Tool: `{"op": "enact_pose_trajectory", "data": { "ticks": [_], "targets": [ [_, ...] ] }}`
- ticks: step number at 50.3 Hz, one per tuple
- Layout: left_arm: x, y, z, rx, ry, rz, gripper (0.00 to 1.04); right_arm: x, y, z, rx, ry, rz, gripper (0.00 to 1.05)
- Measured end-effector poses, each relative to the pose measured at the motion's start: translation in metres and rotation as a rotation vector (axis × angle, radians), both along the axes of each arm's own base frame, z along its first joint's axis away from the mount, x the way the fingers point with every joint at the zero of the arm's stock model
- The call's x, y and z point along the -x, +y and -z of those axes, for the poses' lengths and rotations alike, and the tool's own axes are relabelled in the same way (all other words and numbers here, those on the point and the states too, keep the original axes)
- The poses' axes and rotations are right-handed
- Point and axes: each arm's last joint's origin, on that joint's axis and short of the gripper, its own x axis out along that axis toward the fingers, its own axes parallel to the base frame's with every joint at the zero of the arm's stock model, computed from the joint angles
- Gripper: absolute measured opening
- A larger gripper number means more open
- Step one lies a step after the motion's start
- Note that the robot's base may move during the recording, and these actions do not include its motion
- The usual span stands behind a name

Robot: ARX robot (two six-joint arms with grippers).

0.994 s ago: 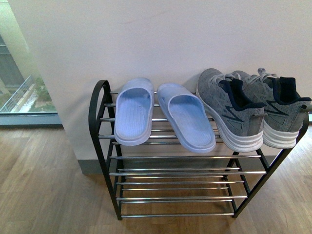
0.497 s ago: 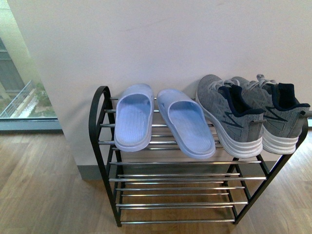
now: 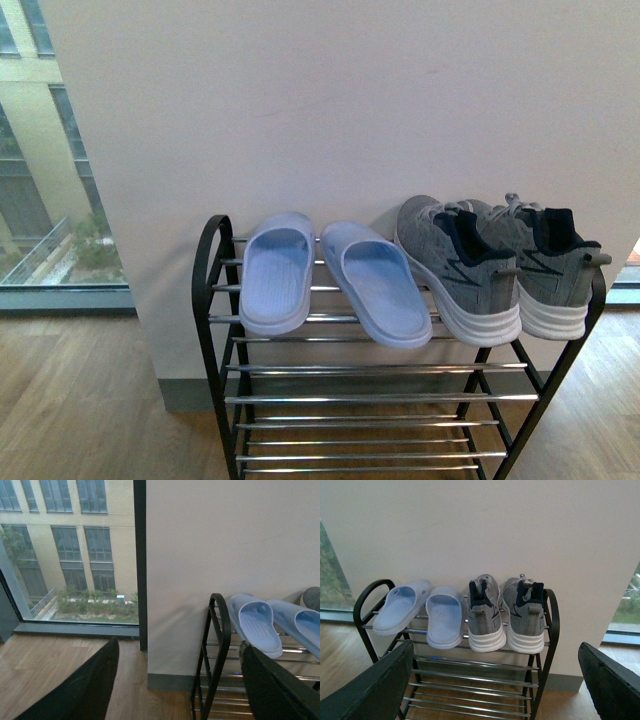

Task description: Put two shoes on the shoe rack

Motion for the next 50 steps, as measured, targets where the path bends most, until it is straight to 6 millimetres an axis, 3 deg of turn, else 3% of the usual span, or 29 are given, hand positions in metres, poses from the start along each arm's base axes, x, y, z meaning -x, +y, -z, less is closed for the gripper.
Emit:
{"op": "enact_pose_trajectory", "data": {
  "ticks": [6, 50],
  "targets": [
    [0.0000, 0.0000, 0.0000, 0.000, 0.000, 0.000, 0.97, 0.0000, 0.0000, 0.0000, 0.000, 0.000, 0.000, 0.95],
    [0.0000, 0.0000, 0.0000, 0.000, 0.000, 0.000, 0.95, 0.0000, 0.0000, 0.0001, 0.000, 0.000, 0.001, 0.95]
  ]
}}
